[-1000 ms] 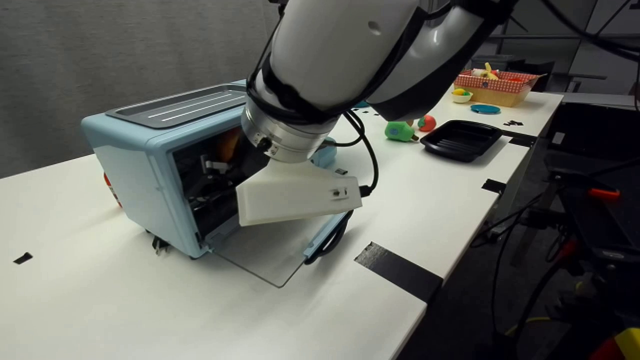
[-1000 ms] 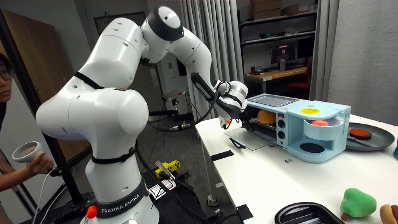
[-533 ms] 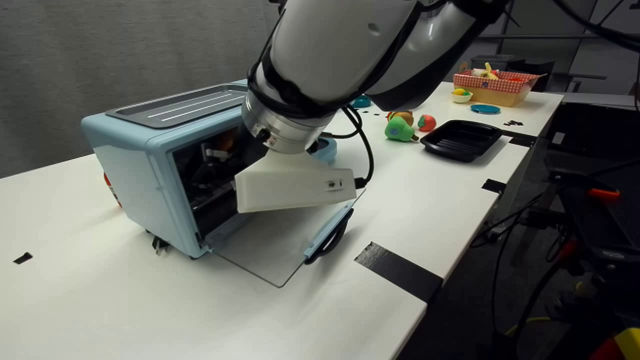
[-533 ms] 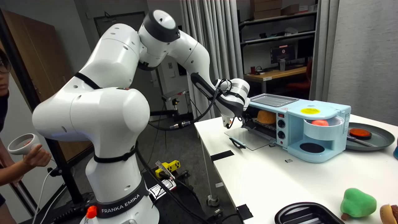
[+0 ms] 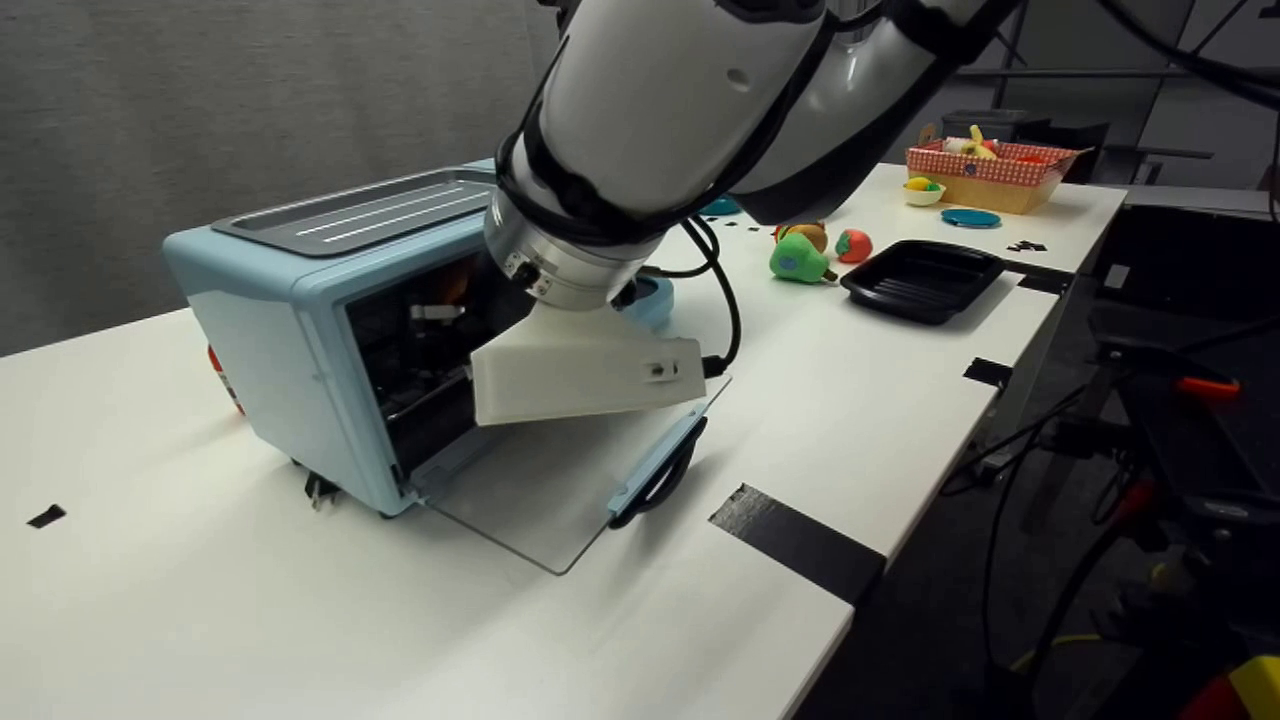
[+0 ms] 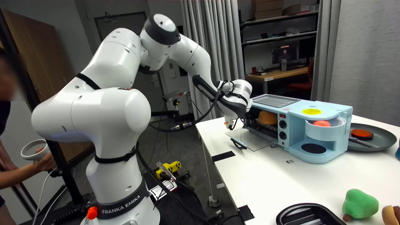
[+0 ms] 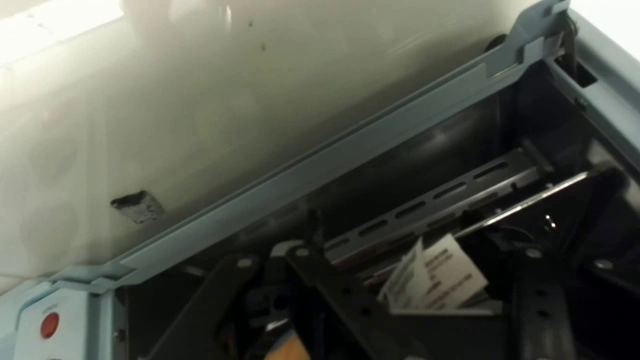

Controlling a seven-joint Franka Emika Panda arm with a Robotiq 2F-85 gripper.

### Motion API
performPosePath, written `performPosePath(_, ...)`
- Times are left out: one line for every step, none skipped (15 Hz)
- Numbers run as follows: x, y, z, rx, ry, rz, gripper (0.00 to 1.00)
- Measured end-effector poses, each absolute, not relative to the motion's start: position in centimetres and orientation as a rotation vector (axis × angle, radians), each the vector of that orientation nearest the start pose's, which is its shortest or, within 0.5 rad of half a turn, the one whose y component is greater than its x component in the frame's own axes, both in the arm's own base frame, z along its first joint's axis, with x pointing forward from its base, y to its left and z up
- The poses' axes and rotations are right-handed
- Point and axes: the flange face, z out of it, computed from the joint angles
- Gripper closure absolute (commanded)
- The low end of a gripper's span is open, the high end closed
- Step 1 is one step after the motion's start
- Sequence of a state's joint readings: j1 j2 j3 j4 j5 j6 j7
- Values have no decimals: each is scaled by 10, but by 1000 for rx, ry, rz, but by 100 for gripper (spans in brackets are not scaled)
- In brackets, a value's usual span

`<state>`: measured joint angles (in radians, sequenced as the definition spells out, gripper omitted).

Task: Pull the tray out of the oven

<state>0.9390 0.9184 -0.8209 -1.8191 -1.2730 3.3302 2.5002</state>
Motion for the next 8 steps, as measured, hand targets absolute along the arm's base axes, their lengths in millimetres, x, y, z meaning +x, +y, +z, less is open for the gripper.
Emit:
performPosePath(592, 223, 154, -2680, 834, -1058, 69)
performPosePath(592, 225, 153, -2672, 835, -1051, 76)
performPosePath(592, 226, 154, -2665, 836, -1043, 84)
performPosePath(592, 228, 154, -2660, 833, -1034, 90)
performPosePath(592, 228, 155, -2654, 832, -1025, 91)
performPosePath(591, 228, 155, -2653, 832, -1017, 96)
performPosePath(590, 229, 156, -2650, 830, -1008, 98)
performPosePath(588, 229, 155, -2650, 828, -995, 100)
